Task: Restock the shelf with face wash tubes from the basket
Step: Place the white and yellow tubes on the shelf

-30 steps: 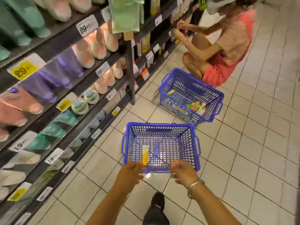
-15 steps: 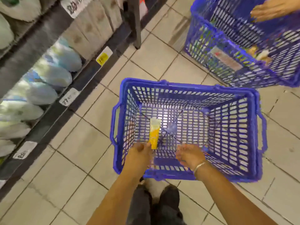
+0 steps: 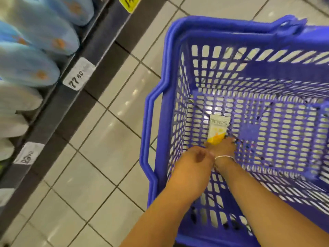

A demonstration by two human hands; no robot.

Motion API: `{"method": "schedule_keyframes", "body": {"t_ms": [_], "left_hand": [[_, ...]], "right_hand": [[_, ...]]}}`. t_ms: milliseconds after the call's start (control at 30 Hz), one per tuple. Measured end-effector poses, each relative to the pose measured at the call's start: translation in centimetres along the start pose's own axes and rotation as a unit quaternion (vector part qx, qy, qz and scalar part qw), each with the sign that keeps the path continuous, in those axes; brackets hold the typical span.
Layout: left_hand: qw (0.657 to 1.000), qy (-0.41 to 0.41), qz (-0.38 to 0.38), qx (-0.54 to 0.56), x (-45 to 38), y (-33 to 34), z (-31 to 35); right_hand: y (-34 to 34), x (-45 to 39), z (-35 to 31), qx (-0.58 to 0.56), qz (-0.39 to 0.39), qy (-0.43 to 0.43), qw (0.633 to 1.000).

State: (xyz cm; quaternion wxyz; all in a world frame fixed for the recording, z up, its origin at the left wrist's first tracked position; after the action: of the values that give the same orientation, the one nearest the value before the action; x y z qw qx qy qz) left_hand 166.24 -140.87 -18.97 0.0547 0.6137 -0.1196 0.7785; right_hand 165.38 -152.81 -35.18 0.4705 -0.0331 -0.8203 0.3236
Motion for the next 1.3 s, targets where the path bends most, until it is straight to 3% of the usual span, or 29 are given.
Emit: {"method": "schedule_keyframes", "body": {"t_ms": [133,333,533,733,967,1133,1300], "left_hand": [[1.0,-0.003,0.001,0.005,0.2,-0.4,0.3],[1.0,-0.014,-0.002,0.026,3.1,0.0,0.8],[0.993,-0.014,0.019,0.112,11.1,-2.0,2.8],[0.977,0.077,0.033,0.198,25.8,-6.4,6.5],[0.922,0.165,0.075,0.341,46.7,-11.9,5.7],[0.876,0.199,0.106,0.427,59.5,-15.5,-0.3],[0.806,0.232,0.197,0.508,69.5,-21.3,-7.8]], "right_hand": [[-0.1,0.0,-0.1,-0.026,0.023,0.012,0.999],[-5.8,3.0,-1.4,-0.12,0.024,-0.053,0.991],[-15.7,12.9,-8.2,-0.289,0.013,-0.176,0.941],[-24.9,26.8,-18.9,-0.373,-0.044,-0.307,0.875],[-30.9,46.9,-29.2,-0.375,-0.148,-0.393,0.826],[-30.8,61.3,-32.7,-0.331,-0.243,-0.457,0.789],[-28.7,75.8,-36.2,-0.29,-0.328,-0.544,0.715]]}}
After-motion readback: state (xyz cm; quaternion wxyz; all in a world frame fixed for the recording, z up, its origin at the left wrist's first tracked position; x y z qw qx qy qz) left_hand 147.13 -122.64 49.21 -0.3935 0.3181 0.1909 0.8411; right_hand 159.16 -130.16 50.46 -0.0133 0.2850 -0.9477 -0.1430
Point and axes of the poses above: each hand's wrist, its own x-axis away from the middle knuckle, its own y-axis out of the palm, z = x × y, the point moved 4 cm from there along -x, towards the middle knuckle, and after that the axes turned 13 degrees about -y, right-handed, at the moved point
